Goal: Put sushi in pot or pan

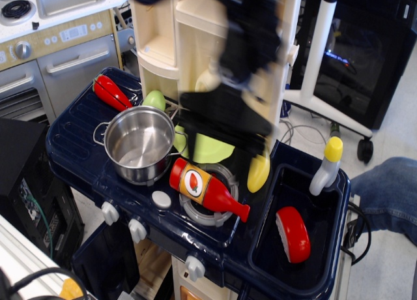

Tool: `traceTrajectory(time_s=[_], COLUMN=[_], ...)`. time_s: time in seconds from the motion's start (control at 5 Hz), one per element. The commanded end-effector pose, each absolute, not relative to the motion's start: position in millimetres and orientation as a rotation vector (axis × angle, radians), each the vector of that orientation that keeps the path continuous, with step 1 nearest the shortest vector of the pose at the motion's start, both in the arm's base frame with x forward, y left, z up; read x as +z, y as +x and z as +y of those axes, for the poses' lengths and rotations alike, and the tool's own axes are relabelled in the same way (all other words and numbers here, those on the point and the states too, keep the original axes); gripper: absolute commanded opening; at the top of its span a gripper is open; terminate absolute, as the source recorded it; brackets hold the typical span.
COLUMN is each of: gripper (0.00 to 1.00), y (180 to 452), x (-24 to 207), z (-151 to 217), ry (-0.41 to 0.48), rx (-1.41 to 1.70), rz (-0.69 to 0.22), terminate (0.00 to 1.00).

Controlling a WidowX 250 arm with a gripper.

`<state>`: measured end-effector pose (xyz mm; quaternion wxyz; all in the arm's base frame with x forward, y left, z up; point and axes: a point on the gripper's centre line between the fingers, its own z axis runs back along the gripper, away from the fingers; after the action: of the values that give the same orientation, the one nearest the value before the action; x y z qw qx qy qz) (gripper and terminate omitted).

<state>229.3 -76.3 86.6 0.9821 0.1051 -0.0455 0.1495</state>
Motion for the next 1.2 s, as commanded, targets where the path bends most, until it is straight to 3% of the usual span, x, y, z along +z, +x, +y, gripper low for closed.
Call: traceTrajectory(time_s=[0.0, 0.4, 1.0], gripper=[1.0, 1.0, 1.0], y=[247, 260, 282], x=[69, 44, 32], z=[-117, -133, -159], ry=[0.065, -0.036, -0.059], rx=[0.385, 0.421, 0.471], rz=[-0.125, -0.207, -0.24], terminate=[0.0, 0.0, 0.0])
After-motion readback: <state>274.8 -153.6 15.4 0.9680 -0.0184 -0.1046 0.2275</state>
